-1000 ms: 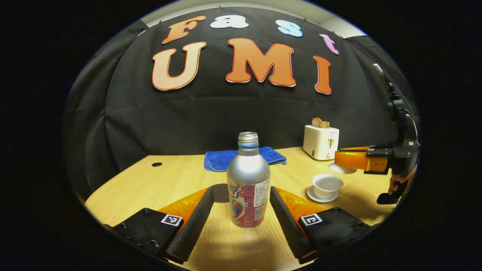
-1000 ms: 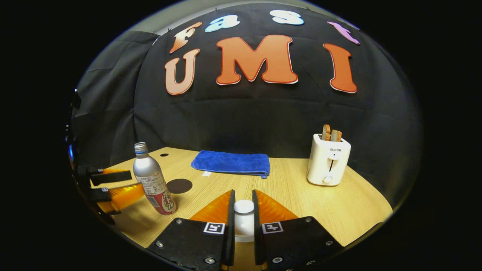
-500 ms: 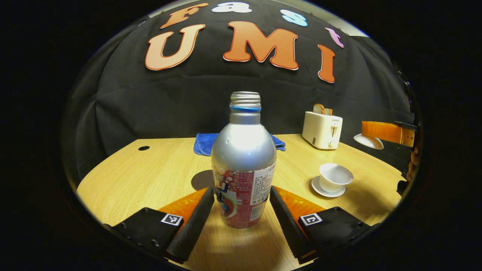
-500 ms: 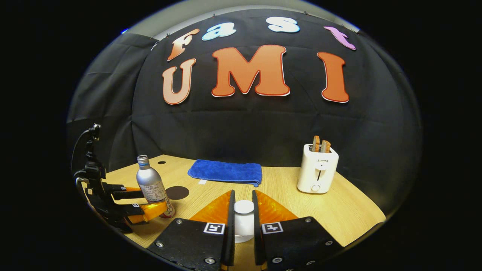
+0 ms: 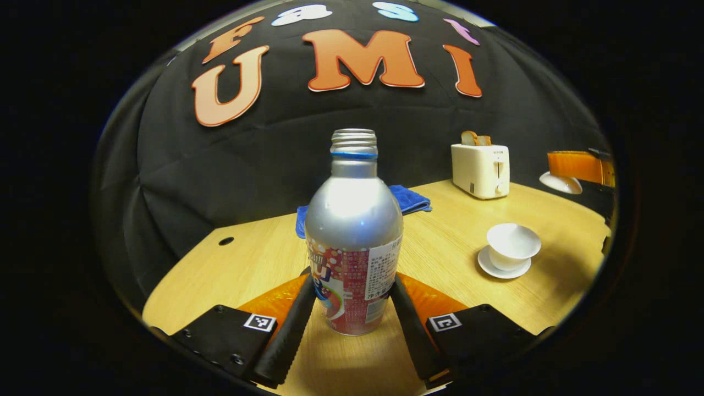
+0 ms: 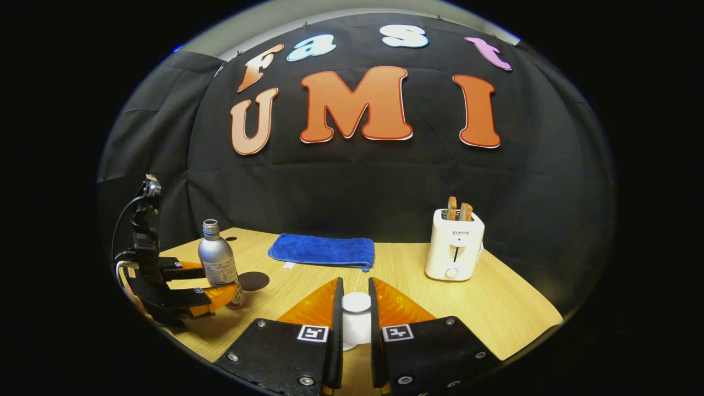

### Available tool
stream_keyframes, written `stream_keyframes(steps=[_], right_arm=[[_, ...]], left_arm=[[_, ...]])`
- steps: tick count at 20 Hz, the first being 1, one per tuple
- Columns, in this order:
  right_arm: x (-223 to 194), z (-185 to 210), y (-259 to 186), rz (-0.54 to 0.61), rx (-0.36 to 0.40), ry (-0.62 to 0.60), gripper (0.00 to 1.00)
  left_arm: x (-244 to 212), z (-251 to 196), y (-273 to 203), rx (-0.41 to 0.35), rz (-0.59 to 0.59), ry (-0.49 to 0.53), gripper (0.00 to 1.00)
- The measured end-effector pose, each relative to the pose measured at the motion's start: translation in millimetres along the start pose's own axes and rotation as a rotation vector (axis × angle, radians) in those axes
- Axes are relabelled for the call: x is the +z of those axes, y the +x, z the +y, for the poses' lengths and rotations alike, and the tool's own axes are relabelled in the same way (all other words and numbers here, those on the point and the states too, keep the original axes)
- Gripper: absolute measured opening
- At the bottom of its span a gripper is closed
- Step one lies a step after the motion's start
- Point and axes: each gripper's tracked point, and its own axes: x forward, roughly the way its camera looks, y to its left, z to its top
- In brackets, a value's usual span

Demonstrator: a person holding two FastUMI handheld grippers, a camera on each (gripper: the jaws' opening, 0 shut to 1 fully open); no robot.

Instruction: Open the teacup lid with one hand, grasp the water bottle and pour water into the teacup with the other hand; after pouring, place the water bottle on the coaster and then close the teacup lid.

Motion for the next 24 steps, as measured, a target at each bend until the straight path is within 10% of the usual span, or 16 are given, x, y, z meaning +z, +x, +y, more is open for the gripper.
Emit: stream_keyframes(steps=[24], right_arm=[[-1, -61, -15, -0.021, -0.045, 0.038, 0.21]], left_arm=[[2, -43, 11, -0.034, 0.137, 0.819, 0.84]])
